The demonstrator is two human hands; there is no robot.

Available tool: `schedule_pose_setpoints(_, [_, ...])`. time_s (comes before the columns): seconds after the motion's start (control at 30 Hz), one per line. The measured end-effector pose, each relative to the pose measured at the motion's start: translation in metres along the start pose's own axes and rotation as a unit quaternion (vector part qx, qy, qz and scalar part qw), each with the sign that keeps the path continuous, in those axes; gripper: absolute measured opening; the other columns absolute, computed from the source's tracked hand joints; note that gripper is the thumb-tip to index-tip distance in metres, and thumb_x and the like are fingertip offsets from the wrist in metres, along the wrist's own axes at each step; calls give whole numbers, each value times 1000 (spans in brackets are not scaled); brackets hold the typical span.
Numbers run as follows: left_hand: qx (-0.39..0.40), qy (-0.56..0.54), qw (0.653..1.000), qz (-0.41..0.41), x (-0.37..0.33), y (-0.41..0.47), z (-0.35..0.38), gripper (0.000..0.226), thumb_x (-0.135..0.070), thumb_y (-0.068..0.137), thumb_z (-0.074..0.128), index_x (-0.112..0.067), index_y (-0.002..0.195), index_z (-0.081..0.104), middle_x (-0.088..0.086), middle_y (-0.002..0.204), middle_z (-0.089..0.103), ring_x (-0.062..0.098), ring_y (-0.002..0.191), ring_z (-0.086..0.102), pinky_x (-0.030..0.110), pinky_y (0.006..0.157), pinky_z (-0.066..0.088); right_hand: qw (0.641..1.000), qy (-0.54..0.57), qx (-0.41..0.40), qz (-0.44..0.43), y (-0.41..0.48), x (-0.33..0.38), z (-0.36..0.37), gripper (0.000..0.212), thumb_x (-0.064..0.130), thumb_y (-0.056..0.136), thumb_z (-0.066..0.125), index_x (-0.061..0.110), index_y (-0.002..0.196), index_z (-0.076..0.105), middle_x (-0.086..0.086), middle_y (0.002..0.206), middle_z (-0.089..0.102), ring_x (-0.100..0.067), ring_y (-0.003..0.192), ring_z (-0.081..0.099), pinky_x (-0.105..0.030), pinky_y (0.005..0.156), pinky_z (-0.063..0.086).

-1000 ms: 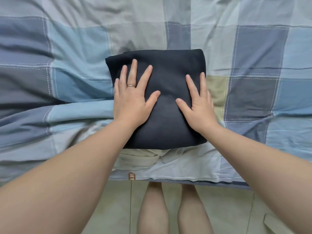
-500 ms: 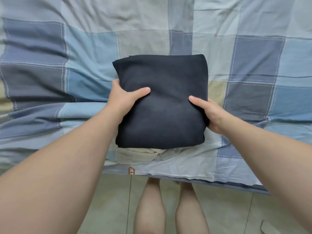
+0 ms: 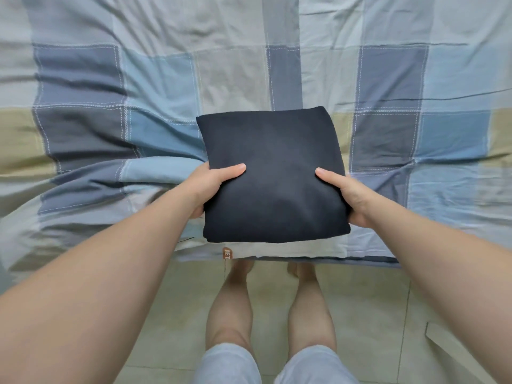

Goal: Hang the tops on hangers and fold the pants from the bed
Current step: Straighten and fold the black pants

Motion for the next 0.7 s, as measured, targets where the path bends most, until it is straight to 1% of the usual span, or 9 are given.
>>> schedule_pose_setpoints(0.07, [6, -8, 1000, -25, 11, -10, 3, 46, -39, 83, 79, -23, 123, 65, -4, 104, 77, 18, 90, 76, 30, 68, 59, 998, 20, 16, 52, -11, -19, 3, 68, 56, 61, 85, 24, 120, 70, 0, 114, 75, -20, 101, 74, -33, 77, 58])
schedule_pose_setpoints(0.17, [45, 1, 995, -86, 28, -25, 3, 44, -44, 84, 76, -22, 122, 66, -1, 107, 77, 20, 93, 75, 30, 63, 60, 994, 46, 30, 91, -24, -43, 10, 51, 57, 63, 85, 22, 99, 82, -2, 109, 77, -22, 95, 75, -36, 72, 61])
schedule_pose_setpoints(0.23, [67, 28, 989, -132, 38, -38, -2, 45, -48, 83, 76, -22, 120, 67, 0, 109, 77, 20, 95, 75, 31, 69, 59, 993, 62, 29, 100, -36, -59, 18, 44, 54, 60, 87, 21, 90, 83, -3, 106, 77, -22, 90, 76, -36, 66, 61])
schedule_pose_setpoints(0.27, [75, 44, 985, -149, 42, -44, -5, 46, -49, 83, 76, -22, 120, 68, 0, 109, 76, 20, 96, 75, 32, 73, 58, 992, 68, 25, 107, -45, -68, 23, 45, 51, 57, 89, 20, 88, 83, -3, 105, 77, -23, 87, 76, -36, 65, 61])
schedule_pose_setpoints(0.37, [84, 95, 976, -175, 47, -66, -17, 48, -48, 83, 76, -20, 121, 67, 0, 109, 77, 20, 96, 75, 34, 77, 56, 988, 98, 13, 121, -75, -97, 38, 50, 43, 53, 88, 17, 95, 79, -5, 100, 78, -23, 80, 76, -33, 61, 60])
schedule_pose_setpoints(0.43, [83, 132, 969, -193, 49, -85, -22, 49, -46, 83, 76, -19, 122, 66, 1, 107, 77, 21, 93, 75, 32, 72, 56, 984, 127, 6, 121, -99, -116, 49, 44, 37, 61, 84, 16, 99, 76, -5, 97, 78, -21, 77, 76, -30, 59, 60])
schedule_pose_setpoints(0.53, [91, 180, 955, -219, 53, -116, -22, 47, -46, 87, 74, -16, 122, 66, 3, 106, 77, 21, 92, 76, 32, 72, 56, 978, 170, -3, 119, -138, -146, 63, 32, 30, 74, 80, 17, 102, 75, -5, 100, 78, -21, 80, 76, -30, 68, 59])
schedule_pose_setpoints(0.63, [104, 217, 943, -231, 54, -148, -15, 47, -46, 86, 74, -15, 120, 67, 4, 105, 77, 22, 91, 76, 31, 70, 57, 969, 220, -12, 115, -182, -170, 72, 36, 28, 65, 81, 18, 98, 76, -6, 101, 77, -22, 82, 76, -32, 71, 58])
schedule_pose_setpoints(0.7, [106, 245, 939, -217, 50, -168, -5, 51, -48, 81, 79, -16, 119, 68, 4, 105, 77, 23, 92, 76, 32, 73, 57, 962, 251, -29, 105, -211, -182, 73, 40, 29, 65, 81, 18, 104, 76, -6, 104, 77, -23, 84, 76, -32, 73, 57])
Point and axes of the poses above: each hand's wrist, its own y-axis towards the middle knuckle, its own z-axis out of the palm, x = y × z, the point moved 6 cm from there along y, towards the middle knuckle
